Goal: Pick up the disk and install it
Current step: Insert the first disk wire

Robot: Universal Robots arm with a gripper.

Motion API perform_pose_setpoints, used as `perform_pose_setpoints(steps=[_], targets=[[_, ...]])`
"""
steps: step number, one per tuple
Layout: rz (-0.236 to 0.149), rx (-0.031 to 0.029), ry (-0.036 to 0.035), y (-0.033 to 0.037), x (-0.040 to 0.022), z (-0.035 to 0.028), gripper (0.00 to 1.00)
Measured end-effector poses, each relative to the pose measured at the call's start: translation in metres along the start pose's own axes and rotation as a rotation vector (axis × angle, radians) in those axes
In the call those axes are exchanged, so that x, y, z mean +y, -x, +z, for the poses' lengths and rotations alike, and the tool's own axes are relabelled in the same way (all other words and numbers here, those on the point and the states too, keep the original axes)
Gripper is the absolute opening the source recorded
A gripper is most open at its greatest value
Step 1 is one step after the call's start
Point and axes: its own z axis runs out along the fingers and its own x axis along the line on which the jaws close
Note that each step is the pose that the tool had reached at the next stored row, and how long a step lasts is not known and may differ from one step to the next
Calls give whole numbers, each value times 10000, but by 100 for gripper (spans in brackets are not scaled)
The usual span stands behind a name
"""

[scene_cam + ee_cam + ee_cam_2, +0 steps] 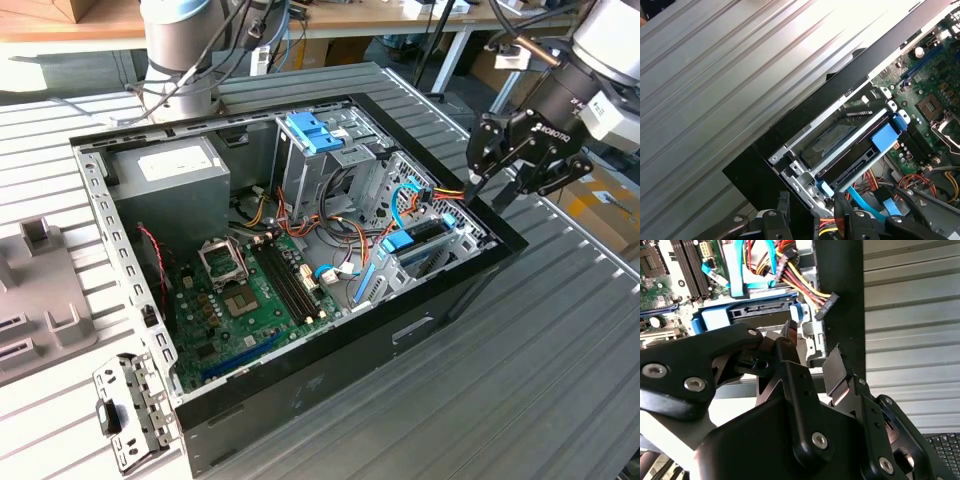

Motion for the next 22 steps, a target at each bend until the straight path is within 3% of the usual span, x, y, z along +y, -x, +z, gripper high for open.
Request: perform_pose_setpoints(steps=[4,6,8,16,22], targets=[[5,0,-1,37,-140,27,48],[62,-2,-8,-6,-223,52,48],[381,-8,-45,-21,-235,79,48],[388,-10,-48,-30,-236,164,48],[389,-10,-48,-31,-236,171,48]])
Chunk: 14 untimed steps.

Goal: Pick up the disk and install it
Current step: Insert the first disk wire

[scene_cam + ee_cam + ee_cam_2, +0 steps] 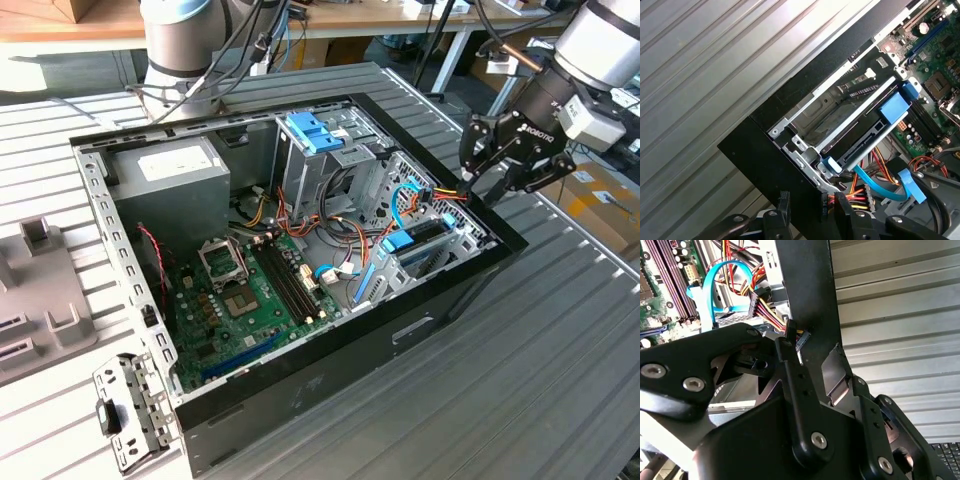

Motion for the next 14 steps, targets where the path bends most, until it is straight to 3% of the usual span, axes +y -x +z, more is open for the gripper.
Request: perform_pose_setpoints(steps=[1,5,6,14], targets=[[0,0,0,0,0,0,47],[0,2,2,0,0,-1,22],[0,2,2,0,0,-1,19],[0,-1,-1,0,0,0,19]])
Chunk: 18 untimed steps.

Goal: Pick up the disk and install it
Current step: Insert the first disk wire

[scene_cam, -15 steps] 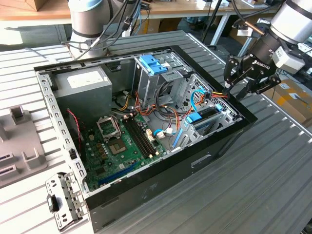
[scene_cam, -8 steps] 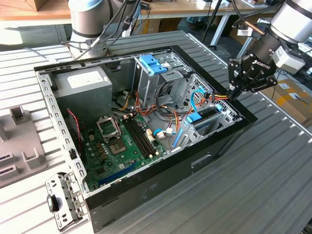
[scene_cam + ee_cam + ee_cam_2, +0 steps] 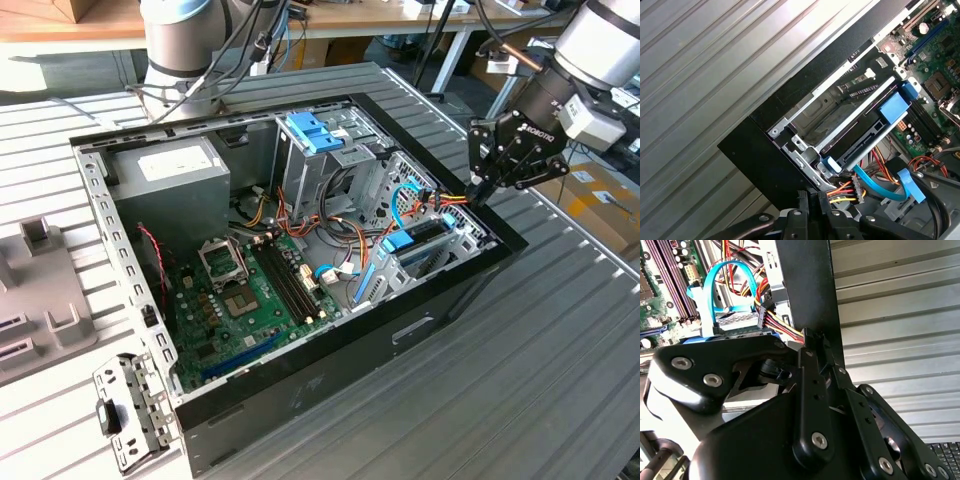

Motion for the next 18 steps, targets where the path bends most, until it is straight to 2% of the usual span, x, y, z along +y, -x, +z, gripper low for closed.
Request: perform_pose_setpoints(steps=[4,9,18], targets=[[0,5,-5,54,-45,-73,19],[-7,-27,-39,129,-111,-89,17],[-5,-36,-50,147,-111,-87,17]])
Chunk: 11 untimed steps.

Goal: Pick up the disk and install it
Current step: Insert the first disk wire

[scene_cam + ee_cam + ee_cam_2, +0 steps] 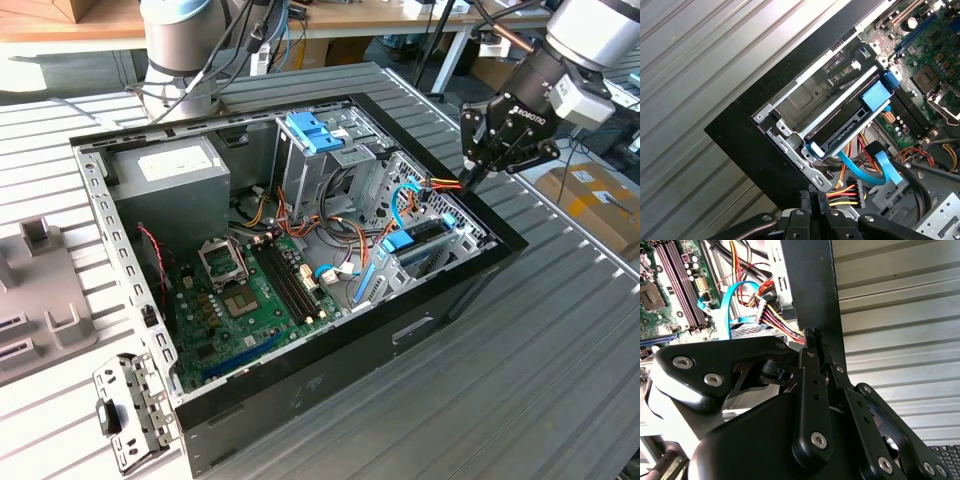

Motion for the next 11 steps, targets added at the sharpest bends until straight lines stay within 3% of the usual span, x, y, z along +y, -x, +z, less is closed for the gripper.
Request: perform_pose_setpoints(steps=[11], targets=[[-2,-1,0,149,149,29,17]])
